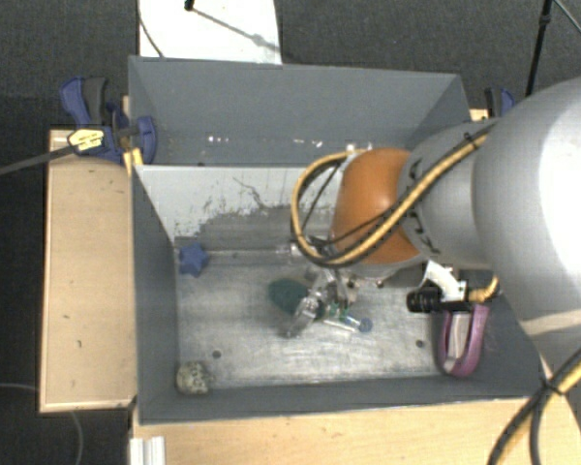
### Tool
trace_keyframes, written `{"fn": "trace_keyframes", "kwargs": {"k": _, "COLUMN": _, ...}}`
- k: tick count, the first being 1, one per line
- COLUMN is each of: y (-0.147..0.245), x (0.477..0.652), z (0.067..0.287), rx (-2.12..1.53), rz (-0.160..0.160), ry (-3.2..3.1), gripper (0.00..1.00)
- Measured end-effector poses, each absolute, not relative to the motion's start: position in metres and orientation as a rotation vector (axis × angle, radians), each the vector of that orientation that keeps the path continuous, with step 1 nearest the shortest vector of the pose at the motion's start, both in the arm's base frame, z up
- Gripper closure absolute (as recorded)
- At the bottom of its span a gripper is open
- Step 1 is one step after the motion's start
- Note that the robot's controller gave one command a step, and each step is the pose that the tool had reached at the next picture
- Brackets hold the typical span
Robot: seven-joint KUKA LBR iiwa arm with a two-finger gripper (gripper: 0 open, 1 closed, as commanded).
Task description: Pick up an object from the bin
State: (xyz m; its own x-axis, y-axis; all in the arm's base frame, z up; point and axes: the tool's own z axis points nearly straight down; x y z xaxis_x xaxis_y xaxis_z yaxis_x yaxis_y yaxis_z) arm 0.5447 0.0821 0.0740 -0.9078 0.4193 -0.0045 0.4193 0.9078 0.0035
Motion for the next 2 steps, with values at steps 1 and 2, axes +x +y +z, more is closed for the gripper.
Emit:
{"fn": "trace_keyframes", "kwargs": {"k": 1, "y": 0.0817, "x": 0.5469, "z": 0.076, "rx": 0.673, "rz": 0.006, "ry": 3.057, "gripper": 1.0}}
{"fn": "trace_keyframes", "kwargs": {"k": 2, "y": 0.0819, "x": 0.5475, "z": 0.0771, "rx": 0.672, "rz": 0.003, "ry": 3.064, "gripper": 1.0}}
